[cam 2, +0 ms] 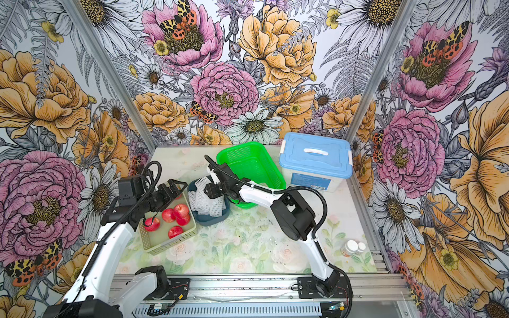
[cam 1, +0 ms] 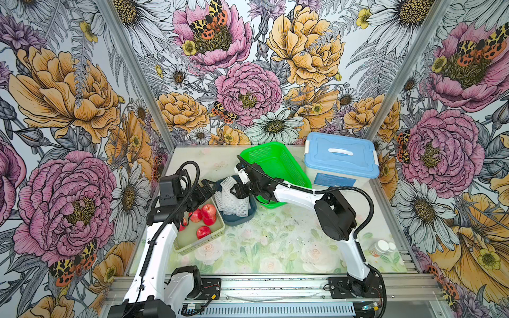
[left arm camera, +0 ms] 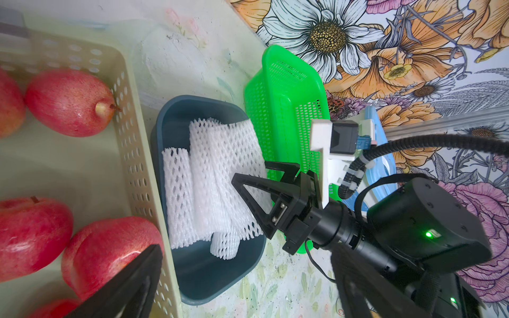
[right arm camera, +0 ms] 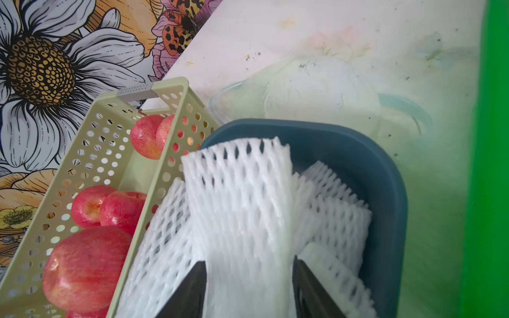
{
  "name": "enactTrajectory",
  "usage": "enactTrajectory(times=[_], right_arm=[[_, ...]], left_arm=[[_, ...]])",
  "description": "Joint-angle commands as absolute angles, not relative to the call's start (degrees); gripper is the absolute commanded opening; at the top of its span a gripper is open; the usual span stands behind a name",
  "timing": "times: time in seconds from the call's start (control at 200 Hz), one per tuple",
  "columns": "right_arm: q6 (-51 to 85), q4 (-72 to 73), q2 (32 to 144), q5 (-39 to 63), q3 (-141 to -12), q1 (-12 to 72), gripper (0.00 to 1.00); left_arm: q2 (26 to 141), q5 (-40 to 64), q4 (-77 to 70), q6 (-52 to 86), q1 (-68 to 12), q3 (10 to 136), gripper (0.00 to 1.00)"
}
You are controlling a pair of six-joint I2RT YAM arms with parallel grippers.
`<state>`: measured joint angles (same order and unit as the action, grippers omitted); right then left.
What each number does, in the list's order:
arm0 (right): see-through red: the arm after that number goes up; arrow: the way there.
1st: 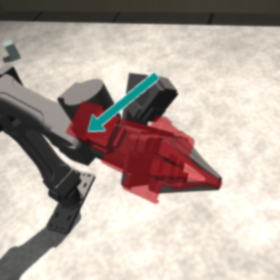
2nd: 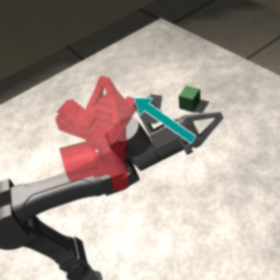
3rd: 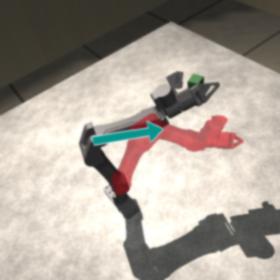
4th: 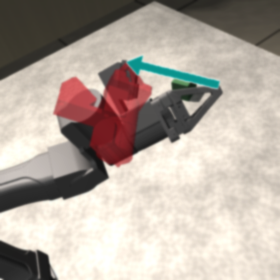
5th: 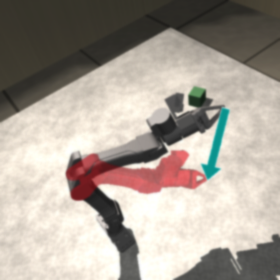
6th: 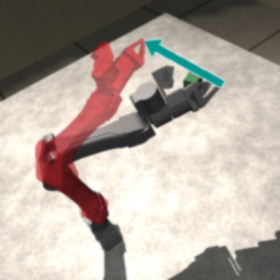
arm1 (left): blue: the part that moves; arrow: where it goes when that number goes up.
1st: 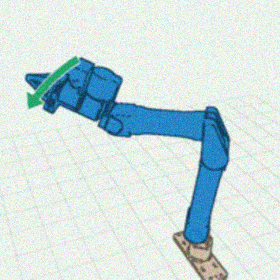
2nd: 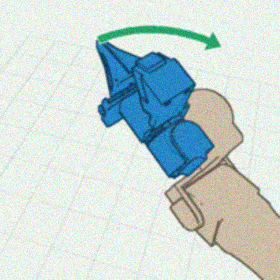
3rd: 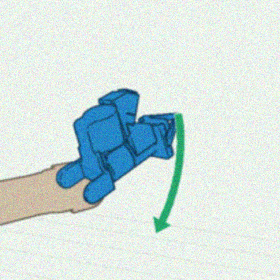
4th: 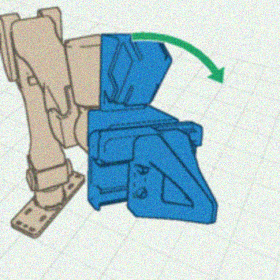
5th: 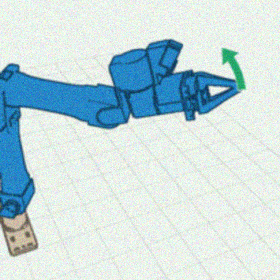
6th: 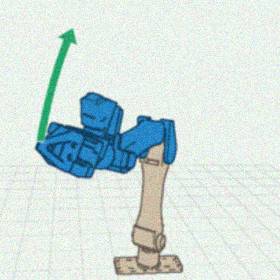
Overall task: Remove foam nets from apples
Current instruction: Place the foam net into the storage box.
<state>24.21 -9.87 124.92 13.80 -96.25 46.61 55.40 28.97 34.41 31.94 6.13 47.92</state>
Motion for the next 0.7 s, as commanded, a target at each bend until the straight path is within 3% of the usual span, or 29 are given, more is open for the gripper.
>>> enactTrajectory(times=[0.0, 0.535, 0.646, 0.696], right_arm=[[22.1, -10.2, 120.3, 12.9, -97.0, 46.4, 0.57], [20.7, -10.2, 111.6, 9.1, -92.5, 45.7, 0.77], [21.9, -10.6, 109.5, 7.4, -89.7, 41.7, 0.8], [22.7, -10.8, 108.7, 7.3, -87.8, 39.7, 0.97]], left_arm=[[55.5, 31.0, 32.6, 30.9, 5.7, 49.4, 0.99], [54.3, 31.7, 32.6, 31.2, 5.5, 49.2, 0.99], [53.8, 32.1, 32.6, 31.4, 5.7, 49.0, 0.99], [53.5, 32.2, 32.6, 31.5, 5.6, 48.9, 0.99]])
